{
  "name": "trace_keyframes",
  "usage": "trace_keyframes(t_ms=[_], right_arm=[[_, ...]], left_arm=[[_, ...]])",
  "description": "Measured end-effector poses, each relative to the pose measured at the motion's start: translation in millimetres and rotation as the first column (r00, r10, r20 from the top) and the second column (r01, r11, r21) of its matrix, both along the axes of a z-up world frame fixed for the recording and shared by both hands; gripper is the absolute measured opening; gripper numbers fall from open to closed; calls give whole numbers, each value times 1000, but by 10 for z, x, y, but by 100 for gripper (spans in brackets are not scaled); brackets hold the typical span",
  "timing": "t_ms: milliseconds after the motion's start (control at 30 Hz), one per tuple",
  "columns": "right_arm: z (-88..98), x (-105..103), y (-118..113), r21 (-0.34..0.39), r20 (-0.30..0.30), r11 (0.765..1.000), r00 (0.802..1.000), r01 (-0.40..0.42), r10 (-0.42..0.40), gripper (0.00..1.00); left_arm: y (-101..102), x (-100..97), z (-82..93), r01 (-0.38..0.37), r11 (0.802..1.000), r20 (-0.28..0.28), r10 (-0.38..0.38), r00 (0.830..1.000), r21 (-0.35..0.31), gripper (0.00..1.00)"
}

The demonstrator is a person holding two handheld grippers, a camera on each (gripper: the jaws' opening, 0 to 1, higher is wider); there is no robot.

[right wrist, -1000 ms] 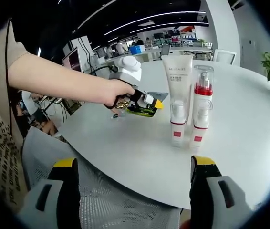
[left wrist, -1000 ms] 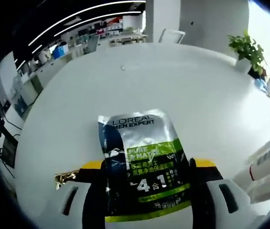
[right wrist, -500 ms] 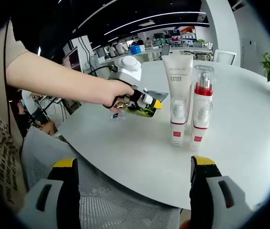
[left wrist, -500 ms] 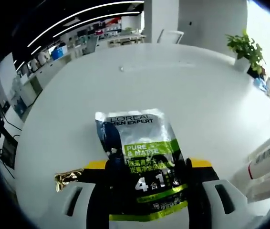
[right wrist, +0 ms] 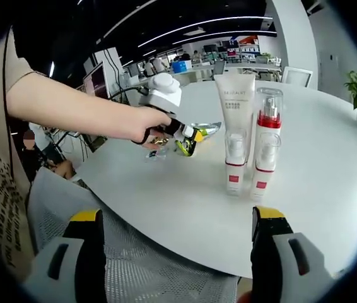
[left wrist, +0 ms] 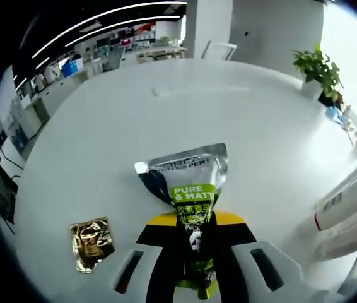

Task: Arrange the skincare products in the storage area until every visible bottle or jar stands upright without overlapping.

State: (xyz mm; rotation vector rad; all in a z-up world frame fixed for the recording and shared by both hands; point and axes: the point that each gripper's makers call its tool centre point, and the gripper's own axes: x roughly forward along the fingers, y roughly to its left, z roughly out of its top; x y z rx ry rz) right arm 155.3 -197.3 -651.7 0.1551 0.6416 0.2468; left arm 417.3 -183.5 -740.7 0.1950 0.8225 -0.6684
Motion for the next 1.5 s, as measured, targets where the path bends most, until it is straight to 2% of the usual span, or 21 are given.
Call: trace_keyframes(t_ms=[267,433,733,900,1000,1233,1333,1400,1500], right_arm=[[25,6,21,12,15,1000,1000,-8,8,98],[47,14,21,26,29,1000,1000,-5,5,98],[85,20,67,52,48,998,999,-26,24,98],[111,22,66,69,63,997,998,-23,19,97],[137,29,80,95,70,995,997,-26,20,97],[189,41,104,136,85,990,996,-31,19,95],[240,45,123,150,93,988,995,-36,22,90],[364,68,121,130,143,991,990,-39,20,81],[457,83,161,144,156,988,987,-54,31,75]], left_arm=[[130,-144,249,-12,997,-4,12,1000,-72,15],[185,-346,459,16,993,12,-14,1000,-121,15],[313,-666,747,23,979,26,-19,999,-202,15],[373,-867,947,26,965,28,-19,999,-262,15],[393,-987,1054,45,958,38,-35,999,-282,15],[472,-1295,1295,124,949,103,-98,990,-291,15],[515,-1394,1336,147,947,120,-117,986,-284,15],[537,-1470,1370,168,942,129,-136,982,-289,15],[565,-1548,1420,186,938,143,-149,978,-291,15]])
